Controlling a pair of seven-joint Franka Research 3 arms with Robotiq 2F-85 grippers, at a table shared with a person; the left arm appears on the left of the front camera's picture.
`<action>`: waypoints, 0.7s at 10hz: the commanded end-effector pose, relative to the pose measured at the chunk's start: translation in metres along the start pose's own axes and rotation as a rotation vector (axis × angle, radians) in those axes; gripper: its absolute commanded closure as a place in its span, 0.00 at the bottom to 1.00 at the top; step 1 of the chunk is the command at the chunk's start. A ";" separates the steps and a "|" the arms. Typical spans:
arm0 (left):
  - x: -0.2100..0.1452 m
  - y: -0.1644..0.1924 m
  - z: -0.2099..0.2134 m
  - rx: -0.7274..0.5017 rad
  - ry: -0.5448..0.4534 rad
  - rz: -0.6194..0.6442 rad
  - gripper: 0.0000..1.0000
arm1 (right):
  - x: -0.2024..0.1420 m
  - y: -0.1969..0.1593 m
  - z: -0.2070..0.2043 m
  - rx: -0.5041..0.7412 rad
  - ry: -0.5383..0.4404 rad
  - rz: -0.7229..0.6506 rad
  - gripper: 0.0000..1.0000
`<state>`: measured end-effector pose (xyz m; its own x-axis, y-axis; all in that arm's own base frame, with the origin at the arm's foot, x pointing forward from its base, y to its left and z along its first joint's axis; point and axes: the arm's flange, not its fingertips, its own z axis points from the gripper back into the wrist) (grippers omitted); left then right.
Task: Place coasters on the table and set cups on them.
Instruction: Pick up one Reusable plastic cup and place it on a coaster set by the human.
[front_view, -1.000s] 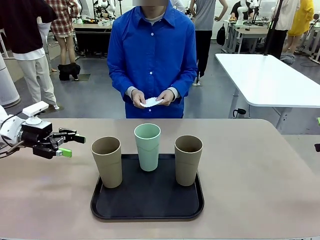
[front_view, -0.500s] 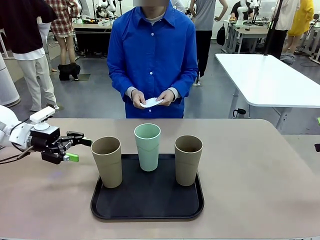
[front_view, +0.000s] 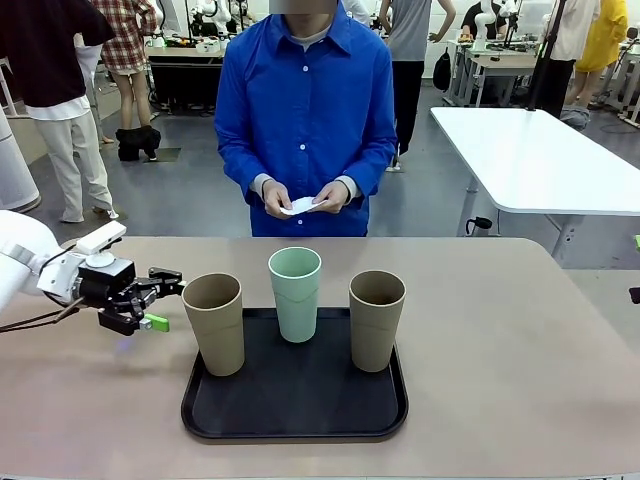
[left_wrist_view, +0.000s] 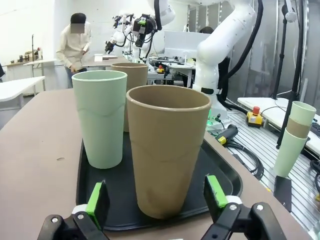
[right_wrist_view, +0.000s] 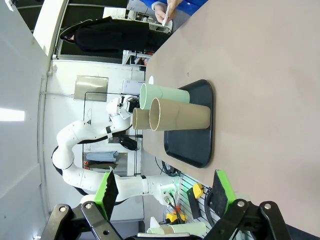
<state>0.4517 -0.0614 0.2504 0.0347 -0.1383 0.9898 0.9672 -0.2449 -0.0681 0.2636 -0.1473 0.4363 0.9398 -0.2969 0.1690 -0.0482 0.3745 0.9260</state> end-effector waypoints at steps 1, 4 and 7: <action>-0.004 0.015 -0.007 -0.024 0.000 -0.013 0.00 | 0.001 0.001 -0.001 0.008 0.000 -0.001 0.00; -0.005 0.020 -0.020 -0.043 -0.002 0.013 0.00 | 0.001 0.001 -0.001 0.008 0.000 -0.001 0.00; -0.004 0.021 -0.034 -0.073 0.005 0.015 0.00 | 0.001 0.001 -0.001 0.008 0.000 -0.001 0.00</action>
<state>0.4596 -0.0923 0.2386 0.0391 -0.1353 0.9900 0.9479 -0.3085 -0.0796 0.2635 -0.1474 0.4363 0.9397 -0.2974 0.1690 -0.0480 0.3746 0.9260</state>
